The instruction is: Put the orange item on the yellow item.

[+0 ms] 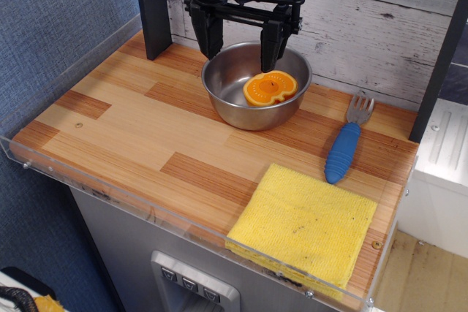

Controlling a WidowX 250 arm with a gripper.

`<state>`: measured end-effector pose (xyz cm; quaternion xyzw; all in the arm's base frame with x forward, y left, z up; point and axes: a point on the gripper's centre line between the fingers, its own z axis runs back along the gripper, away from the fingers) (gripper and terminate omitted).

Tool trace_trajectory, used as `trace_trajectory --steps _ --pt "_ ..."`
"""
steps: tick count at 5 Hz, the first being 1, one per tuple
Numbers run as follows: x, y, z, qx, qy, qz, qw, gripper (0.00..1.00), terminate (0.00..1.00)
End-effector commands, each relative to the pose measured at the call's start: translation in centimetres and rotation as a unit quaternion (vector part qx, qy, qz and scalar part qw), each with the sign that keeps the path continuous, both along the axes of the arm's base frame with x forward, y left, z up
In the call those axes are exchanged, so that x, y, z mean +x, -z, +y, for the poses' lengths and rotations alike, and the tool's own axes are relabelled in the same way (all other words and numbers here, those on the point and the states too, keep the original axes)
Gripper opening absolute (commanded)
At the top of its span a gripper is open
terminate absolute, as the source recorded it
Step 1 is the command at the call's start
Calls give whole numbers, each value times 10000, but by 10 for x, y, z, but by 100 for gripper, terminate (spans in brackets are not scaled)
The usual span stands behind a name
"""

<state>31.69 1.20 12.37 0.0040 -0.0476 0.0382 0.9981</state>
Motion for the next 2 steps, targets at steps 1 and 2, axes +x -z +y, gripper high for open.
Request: trace_trajectory --steps 1,2 --pt "0 0 0 0 0 0 10000 100 0" --pt "11 10 12 104 -428 213 9988 100 0"
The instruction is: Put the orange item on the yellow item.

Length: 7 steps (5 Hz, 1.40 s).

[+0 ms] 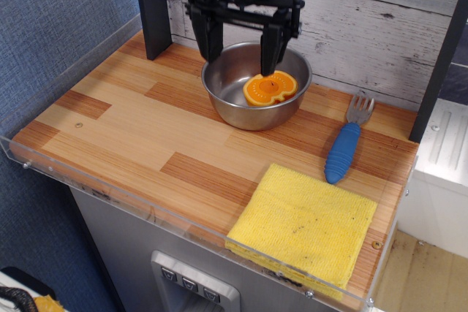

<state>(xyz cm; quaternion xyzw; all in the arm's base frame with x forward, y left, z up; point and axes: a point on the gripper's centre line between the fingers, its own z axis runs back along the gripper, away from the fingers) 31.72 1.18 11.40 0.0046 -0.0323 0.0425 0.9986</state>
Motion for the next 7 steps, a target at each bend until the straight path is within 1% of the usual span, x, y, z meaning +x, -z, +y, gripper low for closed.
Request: trace_trajectory --steps 1,2,3,7 --pt "36 7 32 118 -849 155 9962 100 0" --pt "60 17 39 -42 -643 39 9979 100 0" --pt "67 27 39 -11 -529 -4 9986 100 0" --pt "63 52 17 -28 -311 73 9995 100 0"
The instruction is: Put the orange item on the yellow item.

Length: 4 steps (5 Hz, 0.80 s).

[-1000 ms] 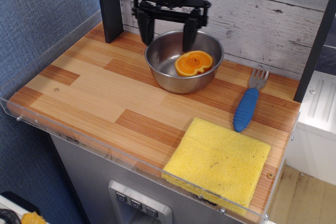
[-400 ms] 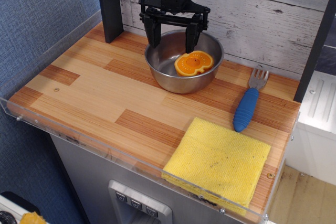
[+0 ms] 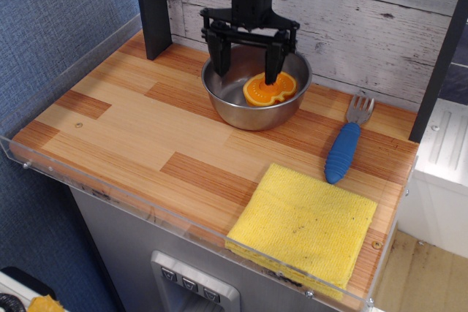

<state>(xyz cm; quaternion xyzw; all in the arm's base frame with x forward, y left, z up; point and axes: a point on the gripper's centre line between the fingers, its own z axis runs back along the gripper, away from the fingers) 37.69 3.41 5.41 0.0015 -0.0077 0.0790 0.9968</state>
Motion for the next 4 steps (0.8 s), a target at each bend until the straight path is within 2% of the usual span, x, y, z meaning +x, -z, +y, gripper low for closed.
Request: trace_trajectory --steps 1,3,4 --pt "5 4 -9 45 53 -46 10000 100 0" --pt "14 30 -8 117 -15 218 9997 100 0" --pt "13 30 -6 91 -60 162 9998 0 0"
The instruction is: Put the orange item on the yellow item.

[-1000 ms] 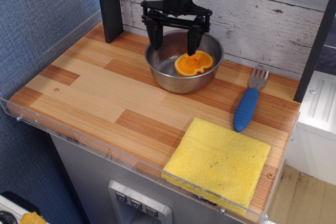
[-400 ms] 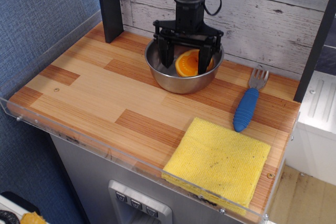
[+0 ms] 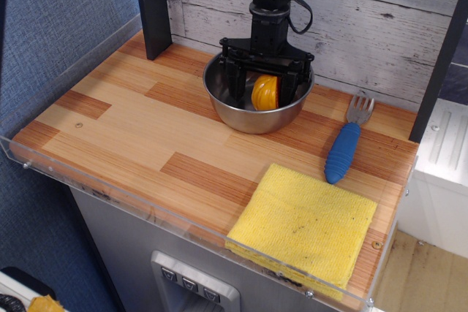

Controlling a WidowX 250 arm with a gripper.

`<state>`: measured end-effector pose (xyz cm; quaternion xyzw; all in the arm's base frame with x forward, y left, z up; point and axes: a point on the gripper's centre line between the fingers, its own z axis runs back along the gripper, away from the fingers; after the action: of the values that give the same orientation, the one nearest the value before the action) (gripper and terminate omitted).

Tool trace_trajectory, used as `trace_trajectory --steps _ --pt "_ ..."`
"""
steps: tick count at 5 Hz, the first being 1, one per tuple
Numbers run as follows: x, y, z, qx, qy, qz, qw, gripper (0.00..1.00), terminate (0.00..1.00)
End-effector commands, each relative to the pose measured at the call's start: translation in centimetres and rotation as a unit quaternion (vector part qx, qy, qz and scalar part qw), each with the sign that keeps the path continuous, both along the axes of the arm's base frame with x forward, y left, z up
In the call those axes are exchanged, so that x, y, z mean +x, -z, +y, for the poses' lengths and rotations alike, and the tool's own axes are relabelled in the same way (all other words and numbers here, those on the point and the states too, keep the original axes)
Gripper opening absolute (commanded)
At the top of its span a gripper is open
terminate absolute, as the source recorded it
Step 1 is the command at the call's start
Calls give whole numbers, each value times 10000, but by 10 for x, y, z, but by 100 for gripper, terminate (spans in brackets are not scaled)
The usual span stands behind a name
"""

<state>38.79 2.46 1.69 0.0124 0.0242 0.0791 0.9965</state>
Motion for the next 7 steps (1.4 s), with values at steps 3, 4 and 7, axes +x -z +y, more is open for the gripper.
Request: trace_trajectory --steps 3,4,7 --pt "-4 -61 20 -104 -121 -1024 9946 0 0" --pt "-5 -90 19 -157 -105 -1488 9887 0 0" --pt "-62 -108 -49 -309 382 -1386 9891 0 0"
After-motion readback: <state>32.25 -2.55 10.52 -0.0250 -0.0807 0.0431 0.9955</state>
